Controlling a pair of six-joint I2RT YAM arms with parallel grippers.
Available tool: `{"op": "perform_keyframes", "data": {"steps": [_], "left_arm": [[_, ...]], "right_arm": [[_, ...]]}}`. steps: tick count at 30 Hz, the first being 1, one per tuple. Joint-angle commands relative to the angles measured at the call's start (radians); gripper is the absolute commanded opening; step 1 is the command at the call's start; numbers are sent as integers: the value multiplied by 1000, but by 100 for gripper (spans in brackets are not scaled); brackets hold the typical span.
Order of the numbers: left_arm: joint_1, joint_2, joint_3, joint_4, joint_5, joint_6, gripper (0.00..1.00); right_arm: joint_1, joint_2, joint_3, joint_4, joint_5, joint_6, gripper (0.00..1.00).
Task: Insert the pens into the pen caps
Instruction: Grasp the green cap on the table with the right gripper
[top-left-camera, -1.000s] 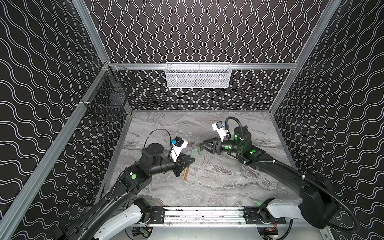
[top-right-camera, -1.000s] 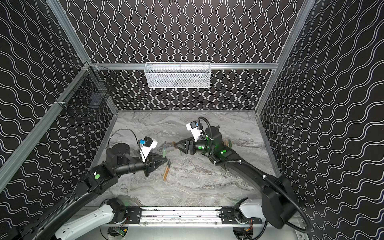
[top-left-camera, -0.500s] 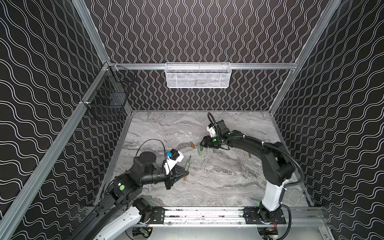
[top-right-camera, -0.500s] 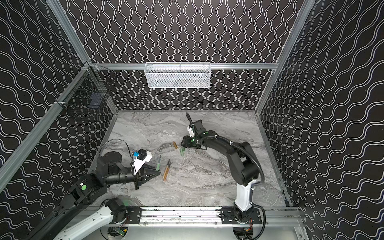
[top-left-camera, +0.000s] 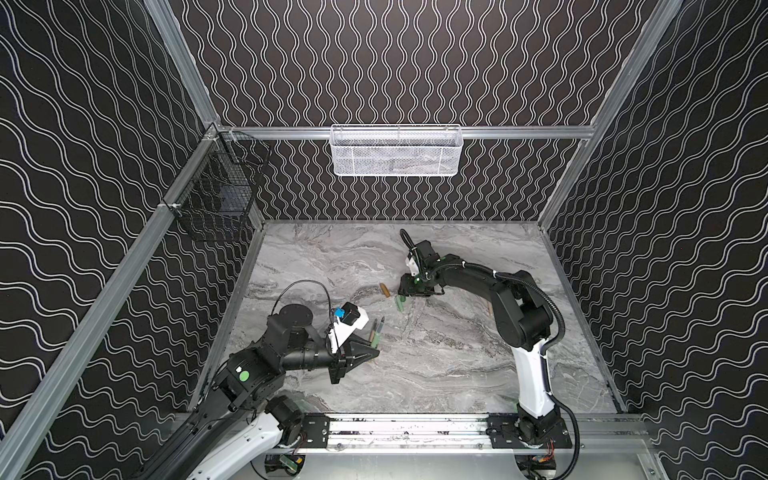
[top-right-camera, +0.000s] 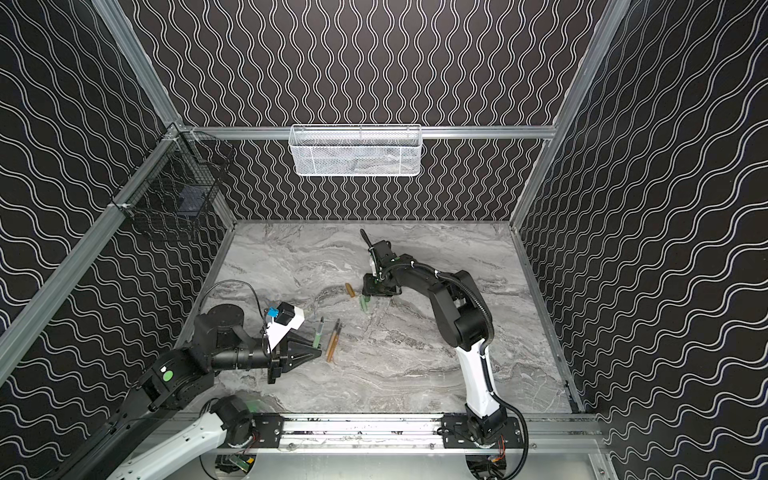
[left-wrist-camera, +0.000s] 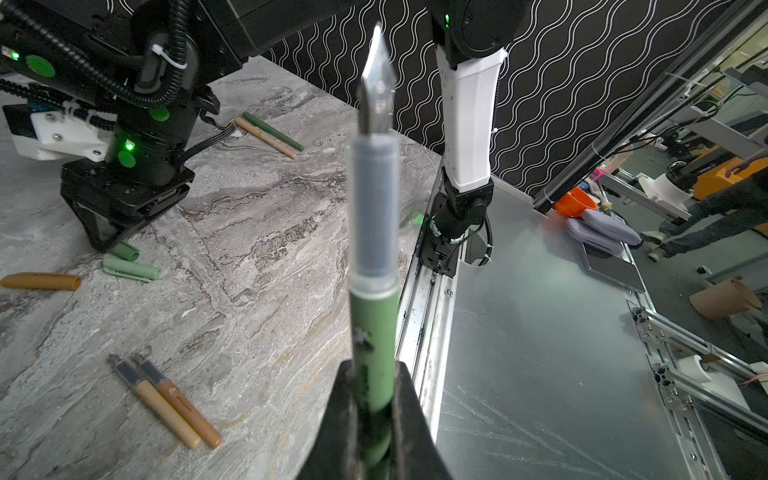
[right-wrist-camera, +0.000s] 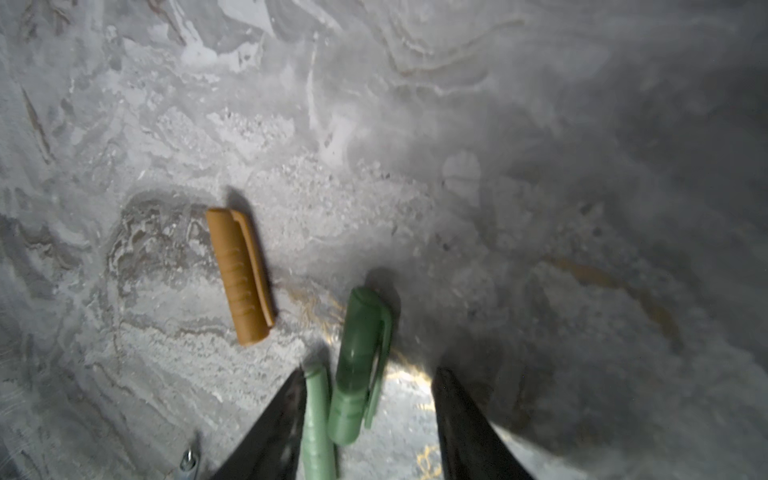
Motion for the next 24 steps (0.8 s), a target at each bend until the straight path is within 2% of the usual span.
{"op": "perform_keyframes", "data": {"steps": [1, 6, 11, 14, 24], "left_arm": [[2, -4, 1, 24, -12, 24, 0], [2, -8, 0, 22, -13, 25, 0], [1, -6, 0, 23, -13, 26, 0], [2, -3, 0, 25, -13, 26, 0], [2, 69, -2, 72, 6, -15, 0]], "right_arm": [[17, 31, 38, -79, 75, -13, 50], [46, 85, 101, -155, 161, -26, 40], [47, 103, 102, -159, 172, -23, 29], [47, 103, 104, -161, 175, -28, 19], [46, 15, 20, -109, 192, -50, 12]]}}
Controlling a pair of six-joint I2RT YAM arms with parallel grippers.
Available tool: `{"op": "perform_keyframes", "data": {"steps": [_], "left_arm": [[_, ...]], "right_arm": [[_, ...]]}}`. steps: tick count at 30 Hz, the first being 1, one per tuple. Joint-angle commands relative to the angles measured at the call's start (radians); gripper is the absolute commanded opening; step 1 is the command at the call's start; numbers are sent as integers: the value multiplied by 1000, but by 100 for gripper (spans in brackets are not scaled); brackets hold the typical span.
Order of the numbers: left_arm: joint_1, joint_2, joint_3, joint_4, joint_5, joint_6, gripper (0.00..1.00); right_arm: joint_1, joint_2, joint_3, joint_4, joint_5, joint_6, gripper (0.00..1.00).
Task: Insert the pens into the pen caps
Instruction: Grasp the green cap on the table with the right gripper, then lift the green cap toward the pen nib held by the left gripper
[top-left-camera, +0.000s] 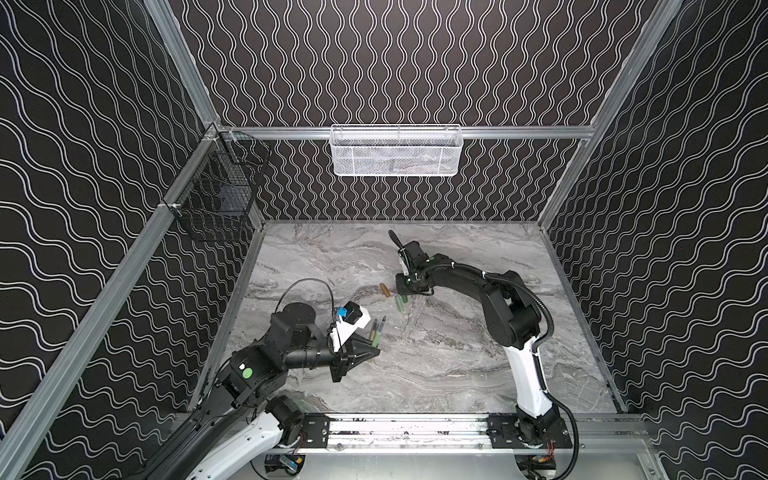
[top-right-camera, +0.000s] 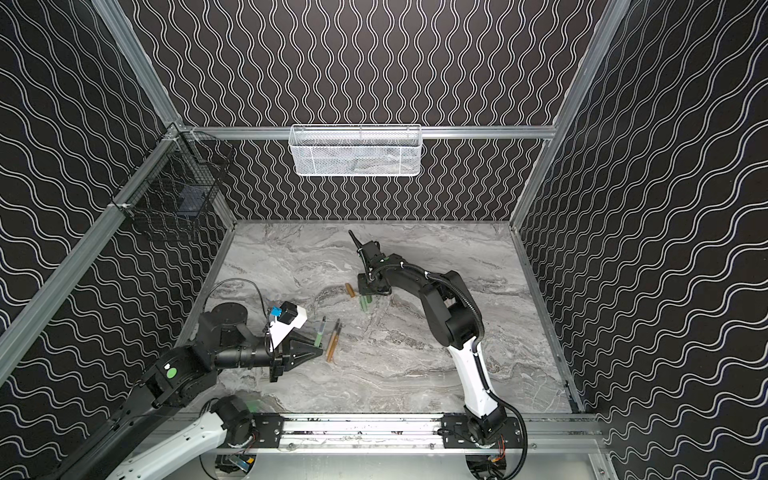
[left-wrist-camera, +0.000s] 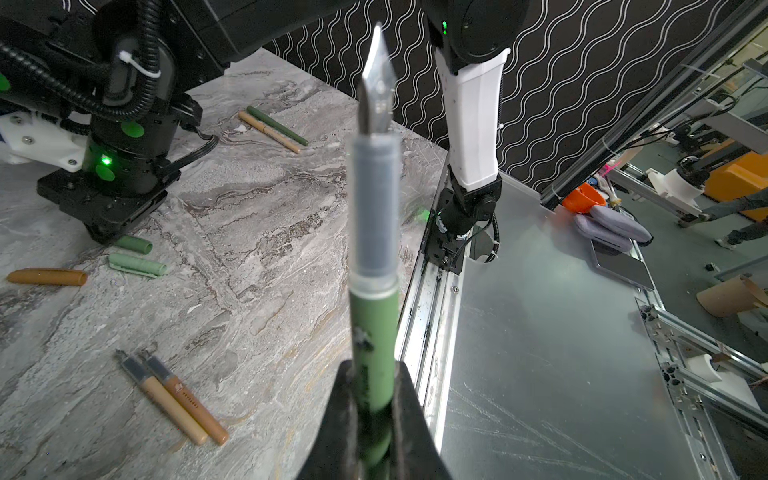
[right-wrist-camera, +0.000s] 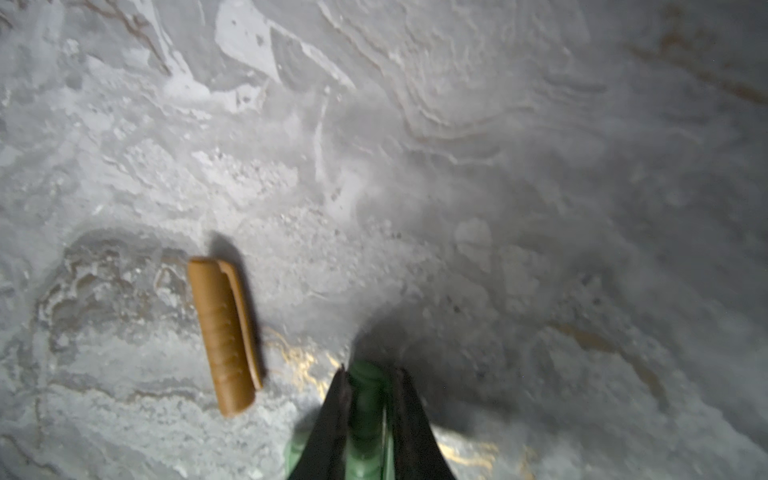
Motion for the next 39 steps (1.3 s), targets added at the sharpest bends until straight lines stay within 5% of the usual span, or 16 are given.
{"op": "perform_keyframes", "data": {"steps": [1, 14, 27, 39], "left_arm": [[0, 39, -3, 80, 24, -38, 0], [-10, 193, -120, 450, 50, -295, 0], [-89, 431, -216, 756, 140, -316, 0], [-89, 533, -254, 968, 206, -421, 0]], "right_arm": [[-2, -29, -39, -68, 26, -8, 12], [-94, -302, -322, 165, -165, -23, 11], [-176, -666, -588, 477, -474, 56, 12], [-174, -927, -766, 771, -587, 171, 12]]}}
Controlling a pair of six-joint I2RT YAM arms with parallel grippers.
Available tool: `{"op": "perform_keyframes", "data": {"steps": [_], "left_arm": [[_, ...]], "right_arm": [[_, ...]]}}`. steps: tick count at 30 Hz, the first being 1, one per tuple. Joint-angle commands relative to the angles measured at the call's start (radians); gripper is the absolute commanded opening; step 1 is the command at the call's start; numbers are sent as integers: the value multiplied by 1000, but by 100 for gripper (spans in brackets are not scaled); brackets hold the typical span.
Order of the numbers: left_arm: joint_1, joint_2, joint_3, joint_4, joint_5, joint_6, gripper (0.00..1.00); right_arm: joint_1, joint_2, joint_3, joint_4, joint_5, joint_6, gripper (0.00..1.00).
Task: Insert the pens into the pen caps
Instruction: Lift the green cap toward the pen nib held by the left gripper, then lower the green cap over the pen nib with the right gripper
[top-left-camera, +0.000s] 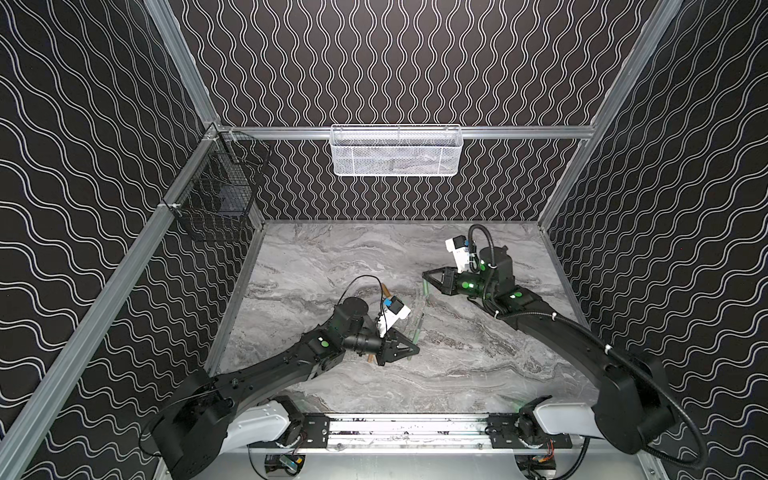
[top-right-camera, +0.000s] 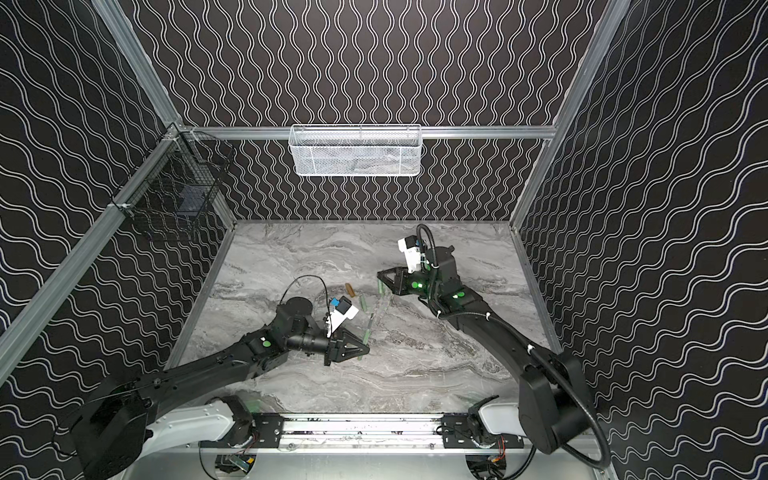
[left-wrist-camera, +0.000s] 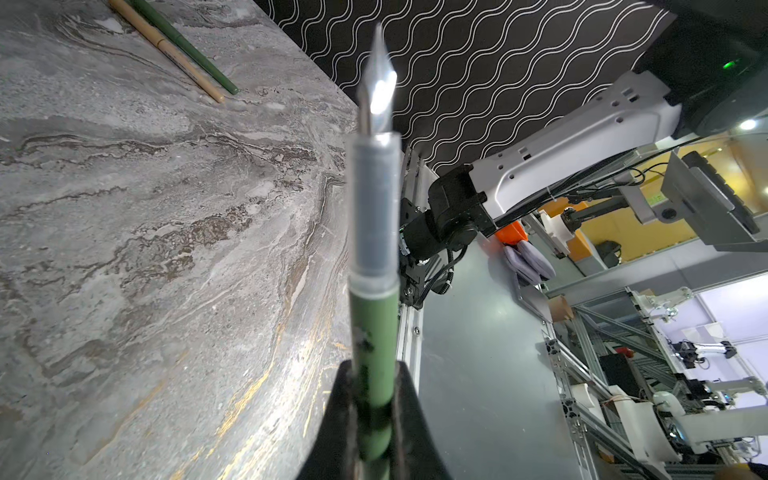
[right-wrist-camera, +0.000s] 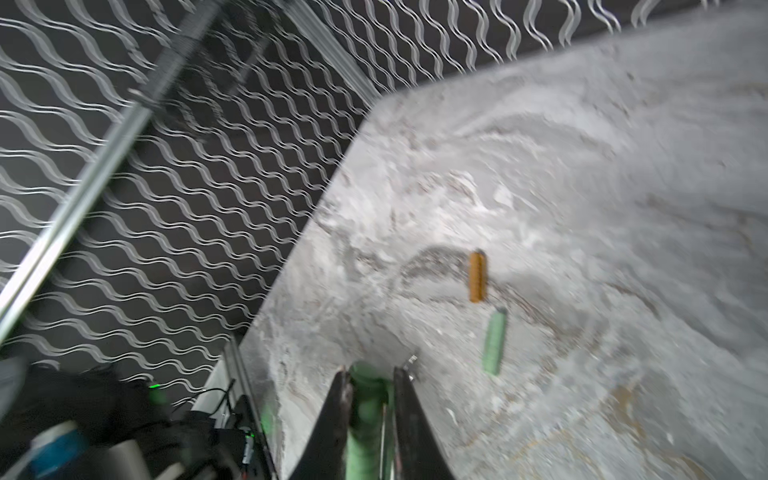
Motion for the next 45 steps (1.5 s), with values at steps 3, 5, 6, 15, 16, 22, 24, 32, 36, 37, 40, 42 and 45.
{"op": "perform_keyframes", "data": {"steps": [3, 5, 6, 15, 16, 22, 24, 32, 36, 37, 40, 42, 45], "left_arm": [[1, 36, 0, 136, 39, -54, 0], [0, 39, 3, 143, 39, -58, 0], [2, 41, 3, 150, 40, -62, 0], [34, 61, -11, 245, 74, -119, 0], [40, 62, -15, 253, 76, -122, 0], [59, 52, -23, 282, 83, -129, 0], [64, 46, -27, 289, 83, -133, 0], [84, 23, -37, 309, 83, -146, 0], [88, 15, -37, 296, 80, -140, 0], [89, 15, -37, 293, 79, -139, 0], [88, 19, -39, 293, 83, -139, 0], [89, 23, -40, 297, 85, -139, 0], [89, 31, -47, 307, 87, -147, 0]], "right_arm": [[4, -61, -32, 145, -53, 42, 11], [11, -74, -47, 173, -64, 50, 11], [15, -82, -55, 190, -65, 56, 11], [61, -119, -103, 313, -88, 90, 11], [66, -121, -104, 316, -85, 93, 11], [86, -123, -109, 317, -78, 86, 11], [91, -121, -112, 327, -85, 90, 11], [123, -119, -101, 322, -78, 75, 11], [133, -122, -95, 316, -72, 71, 11], [133, -122, -94, 314, -71, 69, 11], [133, -125, -96, 310, -60, 66, 11], [133, -127, -94, 309, -53, 65, 11], [133, -129, -91, 307, -44, 60, 11]]}}
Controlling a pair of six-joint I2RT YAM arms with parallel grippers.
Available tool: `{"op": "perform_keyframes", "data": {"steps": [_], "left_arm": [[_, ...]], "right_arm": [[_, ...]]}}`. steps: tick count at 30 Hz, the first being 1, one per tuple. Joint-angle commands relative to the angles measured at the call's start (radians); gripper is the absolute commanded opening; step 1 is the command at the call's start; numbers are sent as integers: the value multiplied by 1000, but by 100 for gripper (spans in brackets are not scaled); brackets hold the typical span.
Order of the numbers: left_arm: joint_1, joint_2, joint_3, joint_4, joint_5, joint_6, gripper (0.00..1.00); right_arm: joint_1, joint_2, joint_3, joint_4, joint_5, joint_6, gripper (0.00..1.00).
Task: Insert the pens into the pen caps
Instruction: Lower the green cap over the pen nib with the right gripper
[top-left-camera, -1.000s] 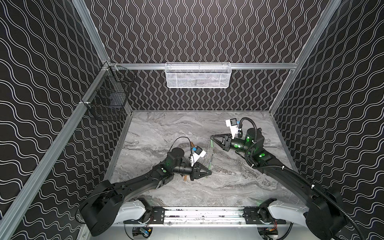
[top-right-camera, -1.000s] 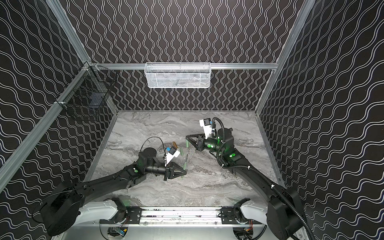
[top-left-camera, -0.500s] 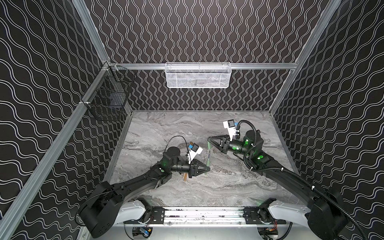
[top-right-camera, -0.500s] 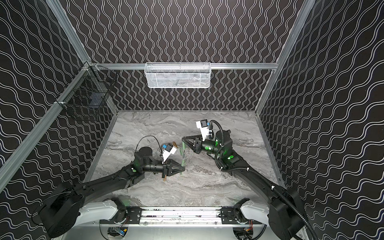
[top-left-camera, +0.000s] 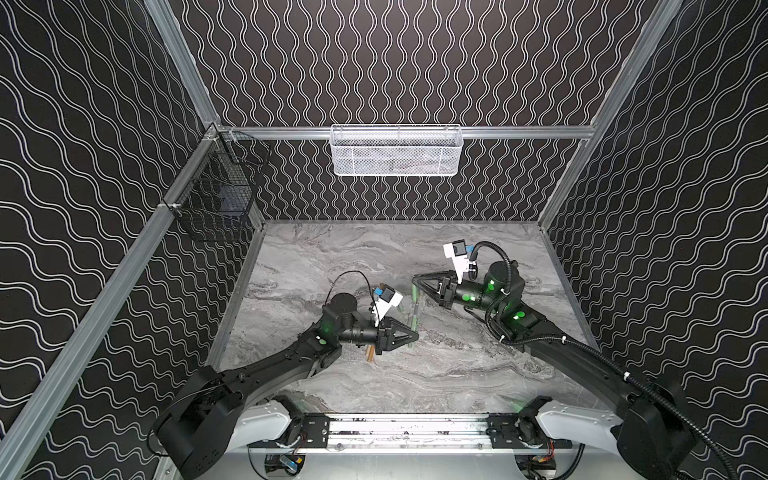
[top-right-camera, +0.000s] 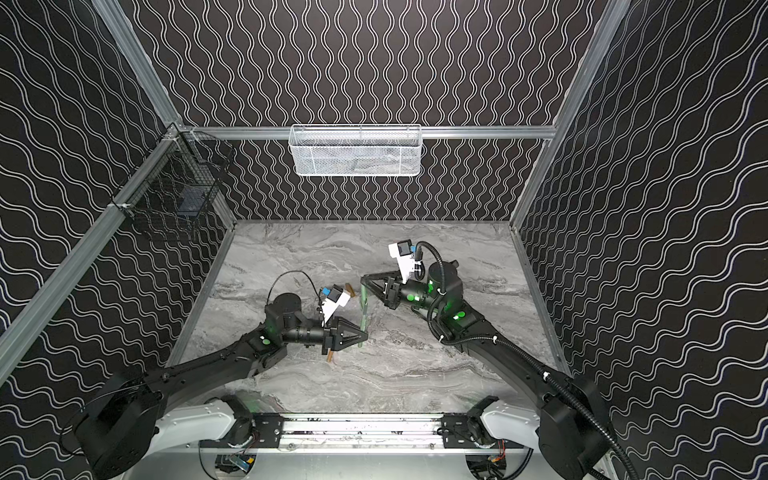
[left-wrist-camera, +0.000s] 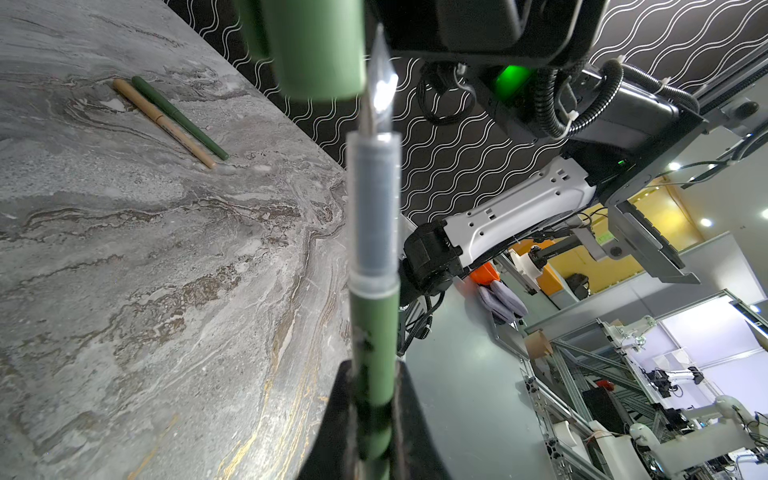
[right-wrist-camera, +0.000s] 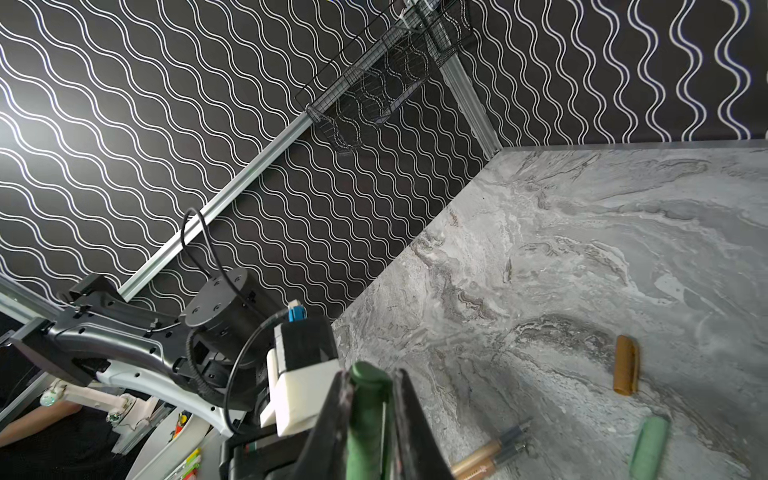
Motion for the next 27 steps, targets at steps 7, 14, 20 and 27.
{"op": "perform_keyframes", "data": {"steps": [7, 14, 20, 27], "left_arm": [[3, 1, -6, 34, -4, 4, 0], [5, -18, -4, 16, -14, 14, 0], [13, -38, -2, 6, -21, 22, 0], [24, -41, -3, 21, -19, 16, 0]], "right_arm": [[2, -3, 16, 24, 18, -16, 11], [1, -4, 17, 14, 15, -30, 11], [1, -7, 3, 33, -2, -14, 11], [8, -7, -3, 49, -17, 4, 11]]}}
